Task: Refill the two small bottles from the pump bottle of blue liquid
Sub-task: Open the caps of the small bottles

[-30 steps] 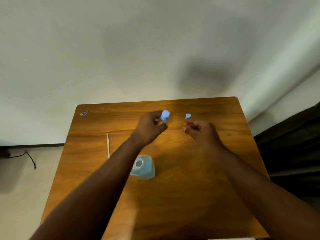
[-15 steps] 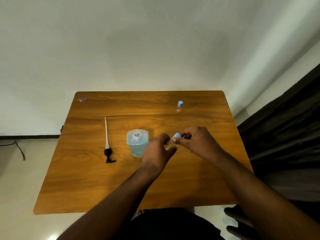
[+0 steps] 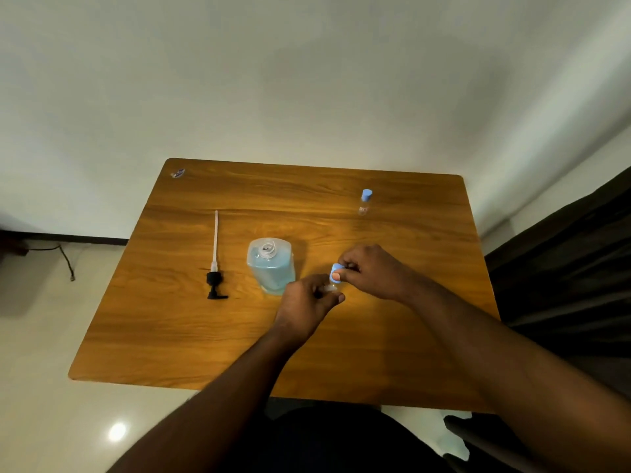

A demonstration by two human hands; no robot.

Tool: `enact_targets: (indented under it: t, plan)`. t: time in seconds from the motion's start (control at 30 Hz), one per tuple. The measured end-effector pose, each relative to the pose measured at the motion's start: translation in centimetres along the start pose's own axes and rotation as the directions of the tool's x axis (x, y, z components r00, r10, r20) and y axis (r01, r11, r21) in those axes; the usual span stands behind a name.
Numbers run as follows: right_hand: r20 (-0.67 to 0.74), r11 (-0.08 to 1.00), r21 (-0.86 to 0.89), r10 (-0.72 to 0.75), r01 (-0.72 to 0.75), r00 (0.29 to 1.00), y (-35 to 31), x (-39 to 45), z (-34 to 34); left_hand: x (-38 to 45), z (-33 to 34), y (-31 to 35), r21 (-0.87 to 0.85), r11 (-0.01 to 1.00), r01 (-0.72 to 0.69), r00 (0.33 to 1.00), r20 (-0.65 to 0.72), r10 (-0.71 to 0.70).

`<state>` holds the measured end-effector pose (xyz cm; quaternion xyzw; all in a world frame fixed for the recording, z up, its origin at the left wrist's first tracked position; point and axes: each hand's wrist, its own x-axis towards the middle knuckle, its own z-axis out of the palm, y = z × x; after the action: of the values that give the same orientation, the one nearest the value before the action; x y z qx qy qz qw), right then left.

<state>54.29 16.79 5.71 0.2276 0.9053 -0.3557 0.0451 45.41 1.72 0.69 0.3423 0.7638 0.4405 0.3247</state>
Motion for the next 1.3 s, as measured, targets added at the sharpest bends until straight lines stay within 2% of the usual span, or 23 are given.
enact_targets:
  t: [0.07, 0.17, 0.23, 0.33, 0.4, 0.5, 0.57, 0.63, 0.7, 0.83, 0.97, 1.03, 1.13, 1.2, 1.3]
  plan:
    - [0.039, 1.000, -0.027, 0.005, -0.004, 0.999, 0.7, 0.4, 0.7, 0.1, 0.5, -1.2, 0.024, 1.000, 0.010, 1.000, 0.025, -0.011]
    - [0.068, 0.989, -0.093, 0.124, -0.117, 0.990, 1.3, 1.0, 2.7, 0.5, 1.3, -3.1, 0.080, 0.995, 0.054, 0.998, 0.003, -0.055]
    - [0.059, 0.968, -0.161, 0.205, -0.193, 0.977, 1.7, 1.7, 4.3, 1.1, 2.0, -3.9, 0.089, 0.990, 0.108, 0.994, -0.018, -0.106]
    - [0.044, 0.957, -0.156, 0.256, -0.246, 0.966, 2.4, 2.1, 5.3, 1.9, 2.5, -4.3, 0.068, 0.990, 0.127, 0.992, -0.004, -0.127]
    - [0.078, 0.970, -0.166, 0.194, -0.179, 0.978, 2.8, 2.1, 4.9, 2.2, 2.3, -4.6, 0.009, 0.996, 0.083, 0.994, 0.077, -0.084]
    - [0.165, 0.986, -0.169, 0.026, 0.003, 0.986, 3.4, 1.8, 4.1, 2.5, 1.8, -5.3, -0.072, 0.996, 0.060, 0.983, 0.177, -0.046]
    - [0.197, 0.997, -0.080, 0.010, 0.005, 0.980, 3.5, 1.5, 3.7, 2.4, 1.8, -5.7, -0.108, 0.990, 0.093, 0.978, 0.198, -0.070]
    - [0.233, 0.995, 0.069, 0.054, -0.072, 0.971, 3.4, 0.9, 3.2, 2.3, 1.9, -5.8, -0.113, 0.988, 0.107, 0.980, 0.180, -0.085]
    - [0.189, 0.986, 0.083, 0.129, -0.147, 0.973, 3.1, 0.7, 2.9, 2.5, 1.8, -6.0, -0.091, 0.992, 0.082, 0.987, 0.145, -0.068]
    - [0.061, 0.973, -0.127, 0.204, -0.195, 0.977, 3.1, 1.7, 4.9, 3.0, 1.9, -6.3, -0.070, 0.990, 0.120, 0.989, 0.095, -0.113]
    - [0.140, 0.996, -0.033, 0.091, -0.087, 0.986, 2.9, 1.8, 5.9, 3.4, 1.9, -6.8, -0.009, 0.993, 0.119, 0.989, 0.090, -0.118]
    - [0.106, 0.993, 0.002, 0.117, -0.118, 0.987, 2.6, 1.7, 5.9, 3.4, 2.1, -7.2, -0.029, 0.995, 0.100, 0.993, 0.066, -0.098]
    - [-0.022, 0.956, -0.225, 0.190, -0.190, 0.982, 2.3, 1.9, 6.6, 3.5, 2.5, -7.3, -0.070, 0.991, 0.116, 0.993, 0.029, -0.114]
    - [-0.061, 0.939, -0.313, 0.129, -0.142, 0.990, 2.1, 2.0, 7.0, 3.7, 2.7, -7.0, -0.088, 0.986, 0.139, 0.990, 0.016, -0.138]
    - [-0.063, 0.945, -0.328, -0.044, 0.021, 0.997, 2.5, 1.8, 7.0, 4.4, 2.9, -6.5, -0.075, 0.988, 0.133, 0.991, -0.008, -0.134]
